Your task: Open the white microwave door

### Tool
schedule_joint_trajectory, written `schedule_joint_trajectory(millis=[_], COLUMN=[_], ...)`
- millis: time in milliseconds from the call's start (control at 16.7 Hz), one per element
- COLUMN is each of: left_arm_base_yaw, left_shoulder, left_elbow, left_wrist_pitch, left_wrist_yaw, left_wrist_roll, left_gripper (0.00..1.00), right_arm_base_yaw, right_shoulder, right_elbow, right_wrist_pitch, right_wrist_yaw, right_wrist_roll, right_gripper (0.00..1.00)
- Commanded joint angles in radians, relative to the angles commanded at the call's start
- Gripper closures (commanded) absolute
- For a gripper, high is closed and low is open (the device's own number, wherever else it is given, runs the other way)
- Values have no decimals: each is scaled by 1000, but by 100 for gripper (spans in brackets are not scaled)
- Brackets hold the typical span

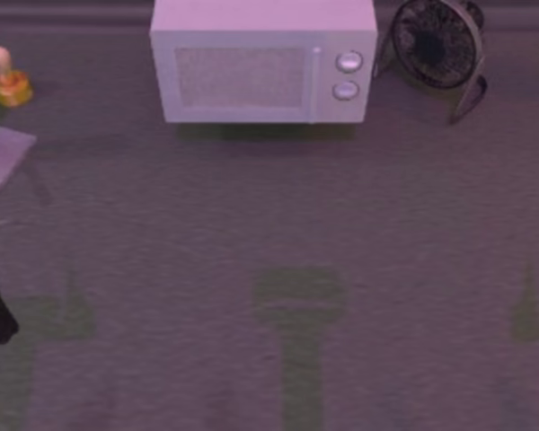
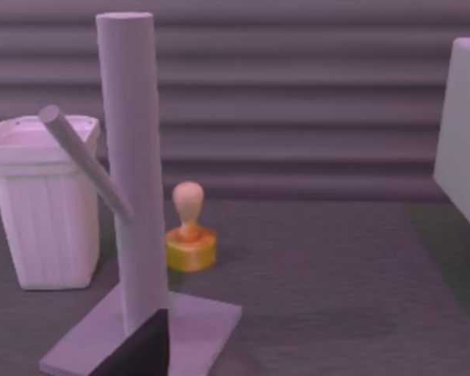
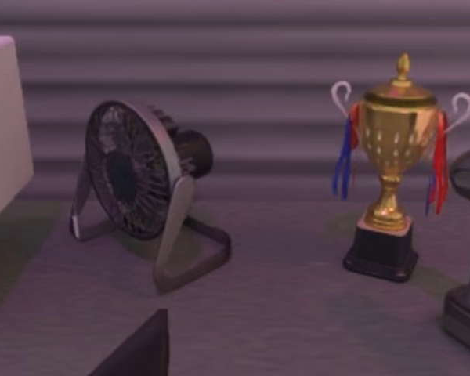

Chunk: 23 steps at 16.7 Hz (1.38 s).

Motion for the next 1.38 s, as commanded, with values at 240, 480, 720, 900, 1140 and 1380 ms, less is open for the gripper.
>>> schedule_joint_trajectory(millis=[240, 480, 720, 900, 1140, 1380], left_arm_base_yaw=[-18, -114, -263, -392, -564, -711], left_shoulder=[31, 221, 562, 874, 1303, 1676], left_elbow=[30, 197, 463, 695, 1007, 1271], left_wrist_pitch=[-2, -15, -36, -51, -71, -91], left_wrist_yaw=[-15, -100, -234, -350, -503, -633], left_wrist_roll=[-9, -57, -135, -203, -296, -375], left_gripper=[0, 0, 0, 0, 0, 0], right_arm_base_yaw=[0, 0, 0, 0, 0, 0], right_shoulder=[0, 0, 0, 0, 0, 0], right_elbow=[0, 0, 0, 0, 0, 0], right_wrist_pitch=[0, 0, 0, 0, 0, 0], right_wrist_yaw=[0, 0, 0, 0, 0, 0], right_wrist_roll=[0, 0, 0, 0, 0, 0], right_gripper=[0, 0, 0, 0, 0, 0])
